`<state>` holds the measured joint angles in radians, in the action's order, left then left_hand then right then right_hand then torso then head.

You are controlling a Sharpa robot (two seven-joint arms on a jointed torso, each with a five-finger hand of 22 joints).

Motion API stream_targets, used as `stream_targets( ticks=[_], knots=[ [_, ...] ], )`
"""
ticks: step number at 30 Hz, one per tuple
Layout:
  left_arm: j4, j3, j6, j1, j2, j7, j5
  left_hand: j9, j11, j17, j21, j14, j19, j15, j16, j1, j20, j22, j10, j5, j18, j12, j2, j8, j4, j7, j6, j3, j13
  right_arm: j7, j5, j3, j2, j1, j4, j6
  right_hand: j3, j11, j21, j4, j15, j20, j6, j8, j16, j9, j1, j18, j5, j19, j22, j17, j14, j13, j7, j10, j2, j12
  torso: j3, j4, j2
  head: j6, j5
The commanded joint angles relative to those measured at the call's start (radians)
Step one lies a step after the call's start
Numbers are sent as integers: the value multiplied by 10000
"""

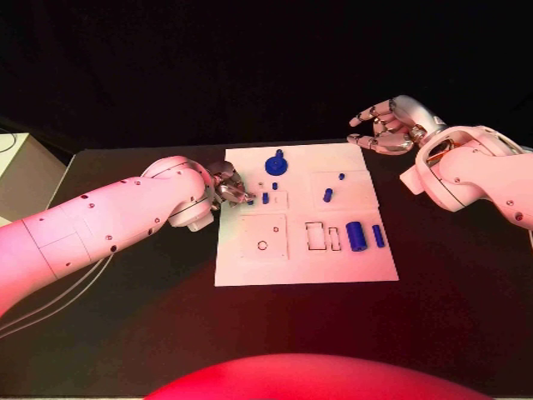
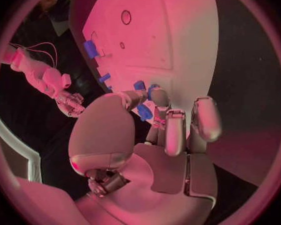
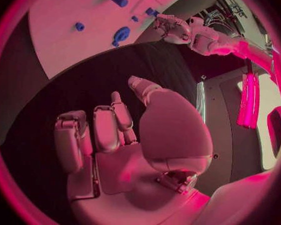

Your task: Assemble the parts on the task board

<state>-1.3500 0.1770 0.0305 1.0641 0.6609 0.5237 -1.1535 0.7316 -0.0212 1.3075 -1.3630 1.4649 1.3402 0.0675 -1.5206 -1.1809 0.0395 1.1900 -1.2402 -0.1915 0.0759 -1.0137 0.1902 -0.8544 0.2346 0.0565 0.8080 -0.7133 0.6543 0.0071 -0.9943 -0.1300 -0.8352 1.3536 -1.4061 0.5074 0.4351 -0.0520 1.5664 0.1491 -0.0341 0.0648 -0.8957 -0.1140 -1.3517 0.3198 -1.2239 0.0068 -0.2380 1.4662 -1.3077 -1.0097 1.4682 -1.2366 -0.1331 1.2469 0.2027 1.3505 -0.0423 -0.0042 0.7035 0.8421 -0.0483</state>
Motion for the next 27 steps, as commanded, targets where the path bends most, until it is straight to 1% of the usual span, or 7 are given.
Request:
stream_targets(
  ticks=[1,6,13,18,27],
  knots=[
    [22,-4,-179,-2,-45,-118,-122,2,-17,1842,-18,834,33,87,-52,-14,-26,-16,-48,-9,78,-21,-108,-32,-1666,-57,59,-1725,-9,58,-67,5,-2,-3,-17,-87,-6,-47,44,76,82,66,28,43,22,12,116,-68,14,1046,-2631,-10,4,-10,-76,9,10,-15,1,-4,8,10,13],
    [75,-16,-120,-2,-68,-120,-157,2,-17,1842,-18,834,33,87,-52,-14,-26,-16,-48,-9,78,-21,-108,-32,-1666,-57,59,-1725,-9,58,-67,5,-6,-3,-28,-87,-6,-47,44,76,82,66,28,43,22,12,116,-68,14,1046,-2631,-10,4,-10,-76,9,10,-15,-4,5,9,34,30],
    [83,-21,-36,-2,-72,-152,-224,0,-16,1846,-23,835,37,86,-54,-8,-26,-7,-47,-3,76,-16,-109,-31,-1670,-57,60,-1732,-16,56,-67,5,-11,-3,-38,-86,0,-48,44,81,83,70,19,60,30,22,120,-68,5,1046,-2631,-18,5,-17,-77,23,9,-9,0,9,8,79,35],
    [59,-24,-85,-1,-49,-152,-250,-2,-16,1840,-23,834,37,86,-50,-2,-26,-5,-51,5,75,-18,-111,-30,-1673,-56,62,-1739,-12,54,-67,5,-7,-2,-38,-89,0,-48,44,81,83,70,19,60,30,22,120,-68,5,1046,-2631,-18,5,-17,-77,23,9,-9,-1,5,4,111,25],
    [57,-28,-172,0,-28,-139,-254,-6,-15,1863,-30,840,44,85,-64,5,-26,7,-50,17,72,-9,-114,-29,-1681,-55,64,-1749,-27,53,-67,6,7,-2,-37,-95,0,-48,44,81,83,70,19,60,30,22,120,-68,5,1046,-2631,-18,5,-17,-77,23,9,-9,8,20,-2,145,30]
  ],
)
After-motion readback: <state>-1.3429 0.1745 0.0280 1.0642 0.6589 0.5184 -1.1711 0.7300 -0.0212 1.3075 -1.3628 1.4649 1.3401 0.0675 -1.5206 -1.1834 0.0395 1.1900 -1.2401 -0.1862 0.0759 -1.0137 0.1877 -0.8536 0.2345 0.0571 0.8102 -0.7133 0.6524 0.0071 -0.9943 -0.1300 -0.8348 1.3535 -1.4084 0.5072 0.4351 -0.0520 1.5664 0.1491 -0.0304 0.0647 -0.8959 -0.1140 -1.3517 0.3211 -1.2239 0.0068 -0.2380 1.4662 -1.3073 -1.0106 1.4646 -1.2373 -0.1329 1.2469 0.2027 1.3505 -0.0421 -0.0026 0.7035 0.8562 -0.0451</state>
